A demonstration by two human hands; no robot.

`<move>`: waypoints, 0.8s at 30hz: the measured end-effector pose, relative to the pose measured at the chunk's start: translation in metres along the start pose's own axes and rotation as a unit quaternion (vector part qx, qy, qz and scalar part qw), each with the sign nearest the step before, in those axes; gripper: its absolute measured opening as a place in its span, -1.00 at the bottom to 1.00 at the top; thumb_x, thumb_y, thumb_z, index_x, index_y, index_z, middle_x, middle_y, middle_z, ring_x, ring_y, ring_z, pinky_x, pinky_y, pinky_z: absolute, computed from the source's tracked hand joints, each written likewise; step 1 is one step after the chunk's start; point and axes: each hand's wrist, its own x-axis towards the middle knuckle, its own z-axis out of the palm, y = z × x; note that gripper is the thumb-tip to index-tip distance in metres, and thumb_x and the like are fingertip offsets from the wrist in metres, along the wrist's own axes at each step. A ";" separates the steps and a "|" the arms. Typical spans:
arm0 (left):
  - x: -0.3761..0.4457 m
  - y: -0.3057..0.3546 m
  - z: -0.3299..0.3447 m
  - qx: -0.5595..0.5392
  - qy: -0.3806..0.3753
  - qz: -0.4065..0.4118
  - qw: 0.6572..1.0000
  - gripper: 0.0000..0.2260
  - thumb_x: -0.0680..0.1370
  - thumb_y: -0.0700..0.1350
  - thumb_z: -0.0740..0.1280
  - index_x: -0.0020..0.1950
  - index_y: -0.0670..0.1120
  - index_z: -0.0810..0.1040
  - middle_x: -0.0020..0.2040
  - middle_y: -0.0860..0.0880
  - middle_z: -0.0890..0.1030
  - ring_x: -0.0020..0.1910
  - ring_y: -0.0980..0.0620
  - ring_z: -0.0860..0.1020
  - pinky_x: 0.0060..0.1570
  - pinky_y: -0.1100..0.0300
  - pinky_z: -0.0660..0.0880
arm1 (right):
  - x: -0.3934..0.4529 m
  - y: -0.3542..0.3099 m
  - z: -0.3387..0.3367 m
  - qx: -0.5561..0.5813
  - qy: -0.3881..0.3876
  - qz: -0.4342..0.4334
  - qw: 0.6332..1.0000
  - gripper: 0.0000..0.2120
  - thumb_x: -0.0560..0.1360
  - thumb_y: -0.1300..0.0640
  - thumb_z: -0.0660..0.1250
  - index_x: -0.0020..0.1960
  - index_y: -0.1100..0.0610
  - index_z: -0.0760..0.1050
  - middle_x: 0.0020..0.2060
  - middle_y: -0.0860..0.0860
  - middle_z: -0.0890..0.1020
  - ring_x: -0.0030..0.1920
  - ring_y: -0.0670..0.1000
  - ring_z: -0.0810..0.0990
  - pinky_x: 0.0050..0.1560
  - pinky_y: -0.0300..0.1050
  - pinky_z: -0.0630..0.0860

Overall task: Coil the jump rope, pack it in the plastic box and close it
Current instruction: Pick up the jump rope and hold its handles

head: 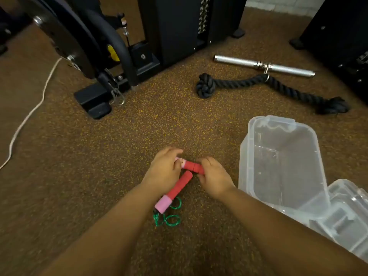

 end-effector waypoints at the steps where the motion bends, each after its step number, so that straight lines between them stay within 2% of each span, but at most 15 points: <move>1: -0.001 -0.005 0.002 0.000 0.004 0.000 1.000 -0.69 0.59 -0.18 0.19 0.33 -0.17 0.47 0.31 -0.12 0.48 0.34 -0.08 0.39 0.34 0.16 0.25 | 0.003 0.002 0.005 -0.008 -0.006 0.013 1.000 -0.52 0.48 0.17 0.26 0.39 0.10 0.30 0.30 0.09 0.42 0.34 0.14 0.35 0.39 0.00 0.26; 6: -0.007 -0.020 0.015 -0.008 -0.010 0.004 1.000 -0.71 0.59 -0.18 0.21 0.30 -0.13 0.50 0.26 -0.08 0.51 0.27 -0.05 0.43 0.28 0.16 0.30 | 0.017 0.008 0.019 -0.056 -0.037 0.039 0.997 -0.46 0.52 0.22 0.19 0.47 0.10 0.16 0.40 0.10 0.32 0.43 0.14 0.24 0.44 -0.01 0.14; 9: -0.008 -0.023 0.020 0.000 -0.011 0.008 1.000 -0.71 0.59 -0.15 0.20 0.30 -0.11 0.49 0.27 -0.06 0.50 0.29 -0.05 0.42 0.32 0.12 0.31 | 0.019 0.006 0.022 -0.104 -0.066 0.057 0.991 -0.44 0.54 0.26 0.13 0.50 0.11 0.08 0.38 0.13 0.35 0.40 0.17 0.28 0.41 0.03 0.18; 11: -0.009 -0.022 0.023 -0.004 -0.012 0.015 1.000 -0.72 0.59 -0.15 0.20 0.29 -0.11 0.50 0.26 -0.06 0.51 0.28 -0.05 0.42 0.31 0.13 0.31 | 0.019 0.003 0.024 -0.136 -0.078 0.063 0.986 -0.48 0.54 0.28 0.09 0.48 0.13 0.11 0.33 0.15 0.39 0.35 0.19 0.34 0.38 0.05 0.24; 13: -0.009 -0.017 0.023 -0.002 -0.013 0.021 1.000 -0.72 0.60 -0.14 0.19 0.30 -0.11 0.49 0.27 -0.06 0.51 0.28 -0.03 0.41 0.29 0.17 0.28 | 0.018 0.001 0.022 -0.156 -0.091 0.077 0.981 -0.56 0.55 0.27 0.09 0.42 0.16 0.21 0.29 0.16 0.41 0.31 0.19 0.37 0.33 0.05 0.30; 16: -0.008 -0.011 0.020 -0.010 -0.006 0.027 1.000 -0.73 0.60 -0.16 0.19 0.28 -0.13 0.51 0.23 -0.09 0.53 0.25 -0.05 0.44 0.23 0.20 0.28 | 0.017 -0.004 0.011 -0.099 -0.109 0.132 0.980 -0.63 0.52 0.24 0.18 0.33 0.21 0.31 0.26 0.18 0.36 0.26 0.23 0.42 0.25 0.07 0.38; 18: -0.008 -0.005 0.018 -0.027 -0.004 0.014 1.000 -0.76 0.61 -0.17 0.19 0.20 -0.14 0.56 0.12 -0.12 0.55 0.15 -0.08 0.48 0.13 0.19 0.33 | 0.015 -0.009 -0.001 -0.043 -0.106 0.160 0.981 -0.61 0.50 0.23 0.22 0.32 0.22 0.30 0.26 0.20 0.36 0.24 0.25 0.45 0.24 0.09 0.41; 22: -0.005 0.020 0.012 -0.059 -0.022 0.008 0.998 -0.77 0.62 -0.17 0.17 0.06 -0.19 0.62 0.04 -0.16 0.58 0.09 -0.09 0.51 0.04 0.25 0.29 | 0.009 -0.016 -0.030 0.040 -0.096 0.187 0.977 -0.63 0.51 0.17 0.22 0.28 0.24 0.29 0.22 0.25 0.48 0.23 0.28 0.49 0.18 0.06 0.43; 24: -0.006 0.037 0.006 -0.088 -0.040 -0.011 0.995 -0.72 0.63 -0.11 0.15 -0.01 -0.18 0.64 0.02 -0.18 0.61 0.06 -0.10 0.54 0.04 0.22 0.33 | 0.003 -0.018 -0.049 0.077 -0.084 0.200 0.973 -0.65 0.51 0.14 0.22 0.27 0.23 0.33 0.21 0.24 0.51 0.21 0.26 0.51 0.12 0.01 0.45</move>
